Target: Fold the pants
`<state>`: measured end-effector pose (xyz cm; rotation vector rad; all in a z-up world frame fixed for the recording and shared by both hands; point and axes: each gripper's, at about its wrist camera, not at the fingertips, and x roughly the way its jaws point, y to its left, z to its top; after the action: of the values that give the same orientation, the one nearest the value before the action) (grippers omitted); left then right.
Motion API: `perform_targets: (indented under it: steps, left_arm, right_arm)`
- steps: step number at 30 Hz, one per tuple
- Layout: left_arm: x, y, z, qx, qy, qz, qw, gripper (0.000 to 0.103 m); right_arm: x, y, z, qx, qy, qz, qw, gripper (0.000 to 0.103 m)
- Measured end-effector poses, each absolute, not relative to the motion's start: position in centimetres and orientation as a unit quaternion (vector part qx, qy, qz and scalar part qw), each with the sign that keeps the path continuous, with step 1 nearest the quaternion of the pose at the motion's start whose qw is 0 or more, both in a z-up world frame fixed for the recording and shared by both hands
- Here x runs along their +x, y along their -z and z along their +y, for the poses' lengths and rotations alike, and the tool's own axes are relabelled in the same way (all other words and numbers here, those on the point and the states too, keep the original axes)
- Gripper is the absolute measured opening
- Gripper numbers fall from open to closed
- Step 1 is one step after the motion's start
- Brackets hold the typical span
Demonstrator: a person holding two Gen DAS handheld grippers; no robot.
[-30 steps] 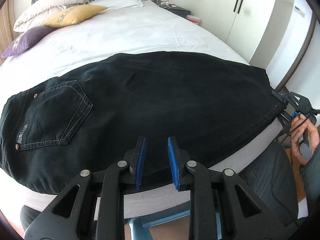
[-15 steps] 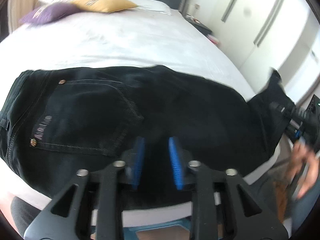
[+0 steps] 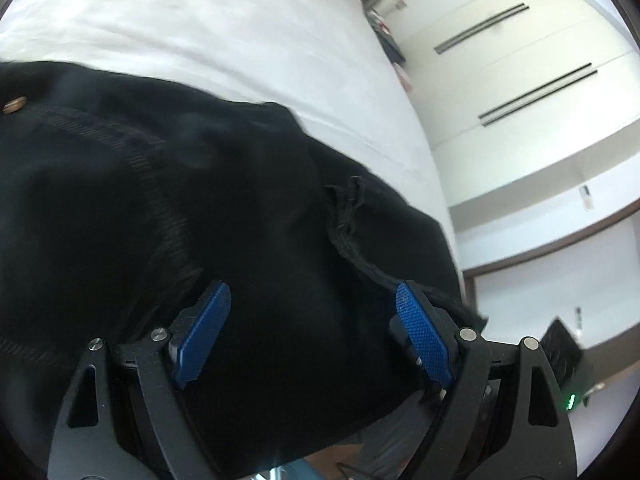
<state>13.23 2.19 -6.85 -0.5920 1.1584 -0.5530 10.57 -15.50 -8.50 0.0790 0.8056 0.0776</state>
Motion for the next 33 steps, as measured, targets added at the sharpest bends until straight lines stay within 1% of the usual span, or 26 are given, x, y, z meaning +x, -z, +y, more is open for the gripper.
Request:
perform_targets:
  steps: [4,8,12,13,14,15,16,17,18,20,22,29,33]
  left_arm:
    - [14.9,7.2,0.3,-0.284,0.272,0.557,0.732,0.085]
    - [16.6,7.8,-0.7,-0.309,0.284,0.571,0.706,0.085]
    - [17.6,8.3,-1.7,-0.314,0.295,0.579,0.692,0.085]
    - [17.7,8.5,-1.6,-0.319,0.298,0.578,0.69,0.083]
    - [17.9,8.7,-1.7,-0.322,0.3,0.577,0.688,0.074]
    - [18.2,8.6,-1.9,-0.318,0.304,0.578,0.687,0.061]
    - [18.5,8.7,-2.0,-0.31,0.304,0.584,0.686,0.031]
    - [18.6,8.7,-1.9,-0.3,0.302,0.589,0.687,0.025]
    - [18.5,8.7,-1.9,-0.294,0.304,0.59,0.688,0.025]
    - [18.4,8.4,-1.5,-0.287,0.31,0.586,0.691,0.017]
    - [18.6,7.7,-0.2,-0.285,0.311,0.578,0.699,0.014]
    - [19.3,5.7,3.9,-0.233,0.285,0.564,0.74,0.014]
    - [19.5,7.1,5.1,-0.209,0.26,0.576,0.746,0.014]
  right_arm:
    - [9.7,7.5,-14.2,-0.013,-0.038,0.363,0.931,0.008]
    - [9.3,7.6,-13.6,-0.038,-0.04,0.354,0.934,0.008]
    - [9.0,7.2,-12.9,-0.058,-0.041,0.346,0.935,0.008]
    - [9.0,7.1,-12.7,-0.064,-0.042,0.344,0.936,0.008]
    - [8.9,7.0,-12.5,-0.069,-0.041,0.343,0.936,0.008]
    - [8.9,6.9,-12.2,-0.073,-0.042,0.342,0.936,0.008]
    - [8.8,6.9,-12.0,-0.076,-0.043,0.341,0.936,0.008]
    - [8.8,6.8,-11.6,-0.08,-0.045,0.341,0.936,0.008]
    - [8.8,6.7,-11.3,-0.083,-0.046,0.34,0.935,0.008]
    - [8.9,6.5,-10.6,-0.091,-0.05,0.339,0.935,0.008]
    - [9.2,6.2,-9.7,-0.097,-0.056,0.339,0.934,0.008]
    - [11.1,6.1,-5.0,-0.125,-0.094,0.343,0.926,0.009]
    - [12.6,8.9,-3.6,-0.117,-0.111,0.388,0.907,0.009]
